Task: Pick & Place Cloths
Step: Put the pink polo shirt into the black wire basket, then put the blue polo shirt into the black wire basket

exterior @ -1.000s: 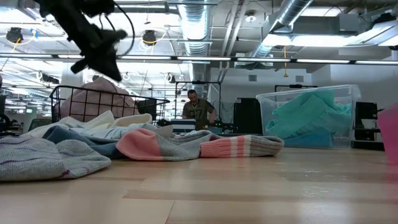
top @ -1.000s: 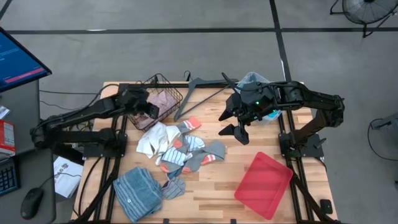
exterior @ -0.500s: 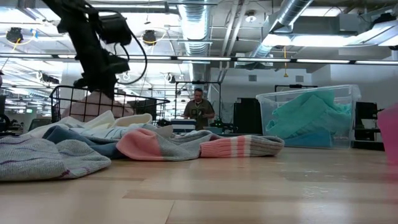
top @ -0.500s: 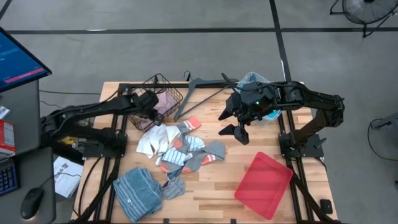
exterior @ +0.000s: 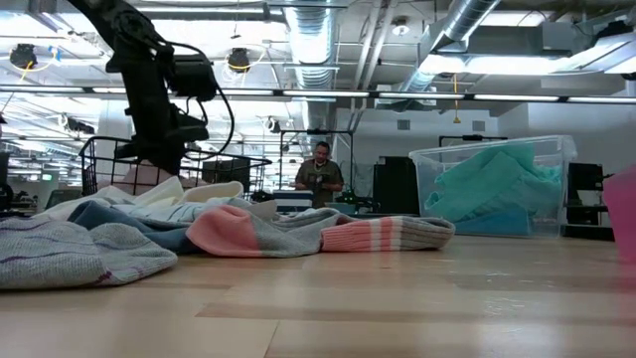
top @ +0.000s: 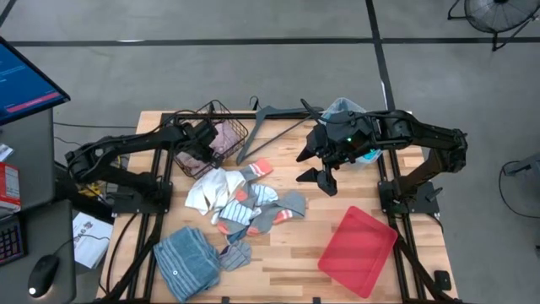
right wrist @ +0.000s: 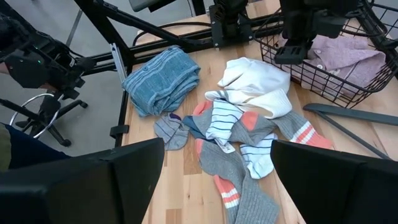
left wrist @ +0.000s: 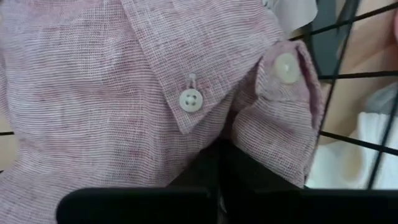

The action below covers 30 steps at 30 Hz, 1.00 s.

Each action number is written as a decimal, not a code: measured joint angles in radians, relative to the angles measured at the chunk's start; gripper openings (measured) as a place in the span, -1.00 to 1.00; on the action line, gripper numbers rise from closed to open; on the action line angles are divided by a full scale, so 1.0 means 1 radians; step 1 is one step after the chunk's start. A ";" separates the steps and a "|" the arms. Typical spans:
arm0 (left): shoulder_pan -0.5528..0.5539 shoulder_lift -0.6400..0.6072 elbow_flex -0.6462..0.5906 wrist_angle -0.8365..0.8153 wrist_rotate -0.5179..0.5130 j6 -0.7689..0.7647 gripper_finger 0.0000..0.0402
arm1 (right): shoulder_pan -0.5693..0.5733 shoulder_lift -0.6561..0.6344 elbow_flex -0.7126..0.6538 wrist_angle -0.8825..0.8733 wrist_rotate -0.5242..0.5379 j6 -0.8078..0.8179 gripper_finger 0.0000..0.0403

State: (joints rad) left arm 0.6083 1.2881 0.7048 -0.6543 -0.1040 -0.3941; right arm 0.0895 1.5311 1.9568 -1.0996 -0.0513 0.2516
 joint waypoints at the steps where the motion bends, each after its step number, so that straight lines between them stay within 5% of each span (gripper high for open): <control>1: 0.005 0.003 0.000 0.001 0.000 0.001 -1.00 | 0.000 0.000 0.000 0.000 0.000 0.000 0.44; 8: 0.004 -0.075 0.001 -0.006 -0.020 0.014 -0.88 | 0.000 0.000 0.000 0.000 0.000 0.000 0.44; 16: -0.046 -0.366 0.022 -0.005 -0.005 0.102 -0.45 | 0.000 0.000 0.000 0.000 0.000 0.001 0.44; 23: -0.183 -0.590 0.023 -0.001 0.455 0.147 -0.16 | 0.000 0.000 0.000 0.000 0.000 0.002 0.44; 30: -0.565 -0.654 0.023 0.006 0.522 0.011 -0.15 | -0.012 0.000 0.000 0.000 0.000 0.002 0.44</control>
State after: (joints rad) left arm 0.0432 0.6340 0.7280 -0.6479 0.4176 -0.3831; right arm 0.0773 1.5311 1.9564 -1.0996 -0.0513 0.2537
